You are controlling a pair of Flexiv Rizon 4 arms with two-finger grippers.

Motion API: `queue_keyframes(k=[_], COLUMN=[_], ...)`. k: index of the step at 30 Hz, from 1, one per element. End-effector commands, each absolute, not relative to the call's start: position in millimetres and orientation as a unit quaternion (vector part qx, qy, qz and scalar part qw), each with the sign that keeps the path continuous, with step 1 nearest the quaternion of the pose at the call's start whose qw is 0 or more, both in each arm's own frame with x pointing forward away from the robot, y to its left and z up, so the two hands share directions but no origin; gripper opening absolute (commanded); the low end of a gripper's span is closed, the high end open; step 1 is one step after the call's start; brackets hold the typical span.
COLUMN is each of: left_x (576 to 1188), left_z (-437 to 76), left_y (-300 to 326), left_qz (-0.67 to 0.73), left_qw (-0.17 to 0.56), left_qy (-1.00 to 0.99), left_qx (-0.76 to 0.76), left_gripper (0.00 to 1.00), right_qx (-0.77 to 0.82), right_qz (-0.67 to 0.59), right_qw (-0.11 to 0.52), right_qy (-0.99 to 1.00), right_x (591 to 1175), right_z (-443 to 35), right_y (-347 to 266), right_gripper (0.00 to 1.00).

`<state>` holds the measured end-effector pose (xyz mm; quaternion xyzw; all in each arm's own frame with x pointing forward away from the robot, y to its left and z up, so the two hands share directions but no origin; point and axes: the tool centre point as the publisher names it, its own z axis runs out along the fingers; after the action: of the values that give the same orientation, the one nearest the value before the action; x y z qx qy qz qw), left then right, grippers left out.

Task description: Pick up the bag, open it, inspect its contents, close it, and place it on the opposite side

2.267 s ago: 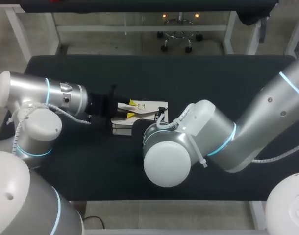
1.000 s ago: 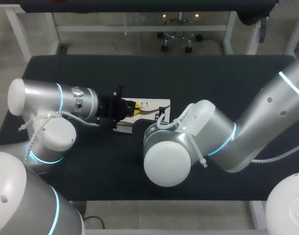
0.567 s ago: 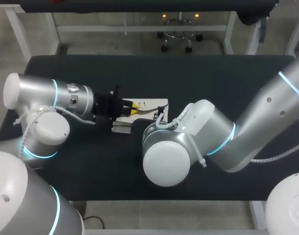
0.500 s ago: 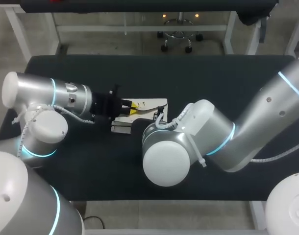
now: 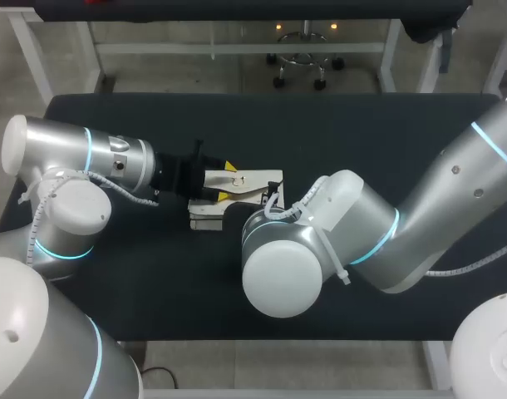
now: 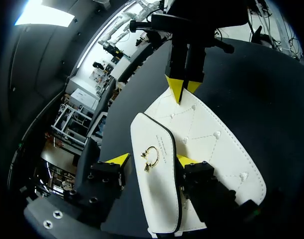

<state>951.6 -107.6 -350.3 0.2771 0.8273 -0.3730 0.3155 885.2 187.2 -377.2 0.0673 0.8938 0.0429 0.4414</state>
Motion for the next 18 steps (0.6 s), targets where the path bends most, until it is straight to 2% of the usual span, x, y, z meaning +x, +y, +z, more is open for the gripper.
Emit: queue_keyframes(k=[1,6,7,10,11,12,18], left_x=[941,934,933,931,931,930,929], left_z=[-344,-329,-326,-318,-316,-314,-305], left_y=[-100,-97,-96,-93,-92,-91,-88], left_qz=[-0.391,-0.419,-0.429,-0.437,-0.439,-0.440,-0.449], left_qw=[0.321,0.318,0.314,0.313,0.312,0.313,0.309], left_qy=[0.816,0.802,0.799,0.796,0.795,0.795,0.798], left_qx=[0.281,0.283,0.282,0.279,0.278,0.276,0.259], left_gripper=[1.00,1.00,1.00,1.00,1.00,1.00,1.00], right_qx=[0.064,0.065,0.065,0.066,0.065,0.065,0.068], right_qz=[0.050,0.050,0.051,0.053,0.053,0.053,0.066], right_qw=[0.446,0.446,0.447,0.448,0.448,0.449,0.441], right_qy=[0.891,0.891,0.891,0.890,0.890,0.890,0.892], right_x=[884,884,884,883,883,883,882], right_z=[-378,-378,-377,-375,-374,-373,-365], right_y=[183,183,183,183,183,182,178], right_gripper=[0.00,0.00,0.06,0.42,0.78,1.00,1.00])
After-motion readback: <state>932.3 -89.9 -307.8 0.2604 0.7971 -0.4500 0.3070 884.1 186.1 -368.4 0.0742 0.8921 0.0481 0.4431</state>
